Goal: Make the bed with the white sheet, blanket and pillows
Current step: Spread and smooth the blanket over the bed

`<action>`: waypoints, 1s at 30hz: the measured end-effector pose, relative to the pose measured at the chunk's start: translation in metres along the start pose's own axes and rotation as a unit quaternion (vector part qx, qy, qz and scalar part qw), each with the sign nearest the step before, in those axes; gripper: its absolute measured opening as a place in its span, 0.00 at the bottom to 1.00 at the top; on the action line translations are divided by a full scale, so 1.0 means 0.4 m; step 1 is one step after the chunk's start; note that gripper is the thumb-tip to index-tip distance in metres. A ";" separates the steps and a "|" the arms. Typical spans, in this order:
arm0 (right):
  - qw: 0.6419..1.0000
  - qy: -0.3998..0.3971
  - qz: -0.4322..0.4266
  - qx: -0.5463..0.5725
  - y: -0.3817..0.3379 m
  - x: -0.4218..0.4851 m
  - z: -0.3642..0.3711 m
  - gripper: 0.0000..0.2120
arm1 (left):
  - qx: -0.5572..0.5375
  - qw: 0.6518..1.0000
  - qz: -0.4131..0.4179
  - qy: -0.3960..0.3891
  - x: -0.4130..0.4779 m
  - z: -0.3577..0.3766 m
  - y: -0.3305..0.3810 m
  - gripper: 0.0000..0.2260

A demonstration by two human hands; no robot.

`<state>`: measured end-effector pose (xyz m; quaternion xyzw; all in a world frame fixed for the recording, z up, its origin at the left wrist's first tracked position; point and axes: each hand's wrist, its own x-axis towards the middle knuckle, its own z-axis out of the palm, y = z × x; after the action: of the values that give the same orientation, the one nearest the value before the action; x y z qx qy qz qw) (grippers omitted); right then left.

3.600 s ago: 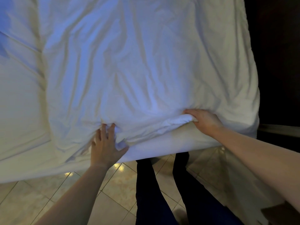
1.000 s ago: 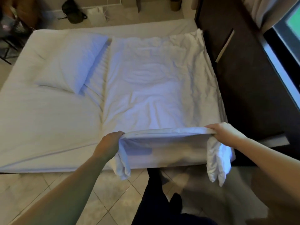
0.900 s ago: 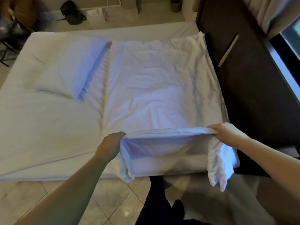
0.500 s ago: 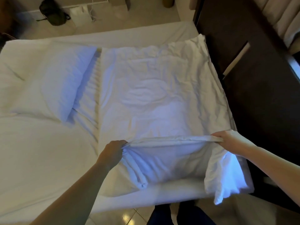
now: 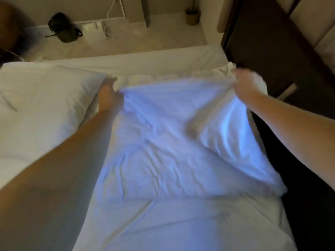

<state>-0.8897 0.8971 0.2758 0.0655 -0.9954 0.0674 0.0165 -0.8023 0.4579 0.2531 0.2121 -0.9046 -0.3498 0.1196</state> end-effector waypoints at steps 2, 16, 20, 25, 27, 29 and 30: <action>0.997 0.054 0.027 0.040 -0.058 0.110 -0.044 0.19 | -0.027 0.999 -0.018 0.026 0.096 -0.009 0.045 0.32; 0.984 -0.174 0.009 0.035 -0.043 0.040 0.228 0.27 | 0.167 0.961 -0.050 -0.214 -0.073 0.200 -0.213 0.33; 0.982 -0.187 0.004 0.030 -0.030 0.016 0.299 0.28 | 0.188 0.951 -0.050 -0.240 -0.125 0.247 -0.273 0.34; 0.979 -0.198 0.000 0.038 -0.023 -0.016 0.389 0.29 | 0.189 0.944 -0.065 -0.261 -0.173 0.306 -0.368 0.37; 0.979 -0.202 -0.006 0.032 -0.022 -0.036 0.419 0.29 | 0.183 0.944 -0.073 -0.266 -0.197 0.330 -0.400 0.38; 0.977 -0.212 -0.002 0.037 -0.012 -0.057 0.457 0.29 | 0.186 0.941 -0.075 -0.273 -0.224 0.352 -0.432 0.37; 0.974 -0.222 0.002 0.040 -0.003 -0.070 0.481 0.29 | 0.189 0.939 -0.072 -0.278 -0.239 0.362 -0.449 0.37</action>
<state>-0.8664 0.8731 0.0844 0.0774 -0.9708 0.0914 -0.2079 -0.7168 0.4674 0.0187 0.1899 -0.9335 -0.2249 -0.2047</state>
